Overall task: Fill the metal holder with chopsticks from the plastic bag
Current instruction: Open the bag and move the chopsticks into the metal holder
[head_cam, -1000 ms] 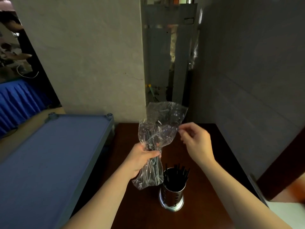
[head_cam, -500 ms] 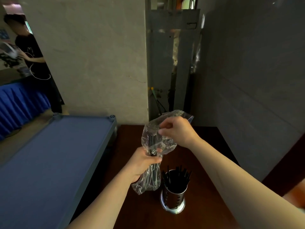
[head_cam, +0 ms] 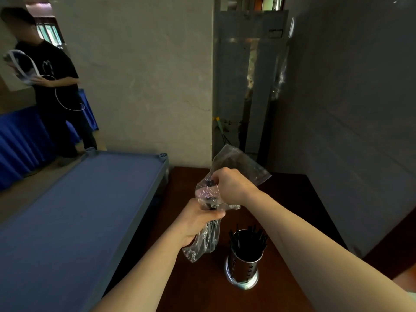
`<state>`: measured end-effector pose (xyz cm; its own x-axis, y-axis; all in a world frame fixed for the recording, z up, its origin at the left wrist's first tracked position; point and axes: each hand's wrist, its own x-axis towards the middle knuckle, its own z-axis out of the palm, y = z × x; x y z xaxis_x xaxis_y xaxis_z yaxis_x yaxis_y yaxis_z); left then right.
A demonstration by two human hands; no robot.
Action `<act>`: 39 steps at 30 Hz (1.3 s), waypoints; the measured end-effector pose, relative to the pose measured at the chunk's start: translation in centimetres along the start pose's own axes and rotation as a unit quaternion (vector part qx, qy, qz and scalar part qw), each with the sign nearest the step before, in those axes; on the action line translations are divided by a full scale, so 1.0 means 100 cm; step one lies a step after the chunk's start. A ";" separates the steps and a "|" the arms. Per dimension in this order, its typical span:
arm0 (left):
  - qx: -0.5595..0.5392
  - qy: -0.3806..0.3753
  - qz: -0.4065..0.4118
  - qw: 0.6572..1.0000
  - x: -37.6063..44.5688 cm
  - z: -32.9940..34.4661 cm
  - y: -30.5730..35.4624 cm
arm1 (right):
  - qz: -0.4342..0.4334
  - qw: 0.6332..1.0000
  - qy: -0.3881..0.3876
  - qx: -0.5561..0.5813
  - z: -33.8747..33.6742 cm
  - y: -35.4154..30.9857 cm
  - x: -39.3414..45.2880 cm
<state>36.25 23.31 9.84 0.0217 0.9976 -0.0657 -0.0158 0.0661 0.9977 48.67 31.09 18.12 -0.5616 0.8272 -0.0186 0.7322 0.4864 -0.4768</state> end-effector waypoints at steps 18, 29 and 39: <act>-0.017 -0.047 -0.025 0.998 -0.009 -0.001 -0.004 | -0.115 0.982 0.102 0.111 -0.009 0.001 -0.013; 0.014 -0.047 -0.064 0.997 -0.005 0.005 -0.014 | -0.119 0.956 0.199 0.183 -0.050 0.018 -0.027; 0.058 -0.050 -0.094 0.993 -0.001 0.008 -0.023 | -0.120 0.929 0.286 0.202 -0.078 0.041 -0.037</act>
<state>37.05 23.00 7.56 0.1131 0.9605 -0.2543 0.1121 0.2420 0.9638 56.77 32.26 23.07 -0.3097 0.7790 0.5451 0.3436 0.6263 -0.6998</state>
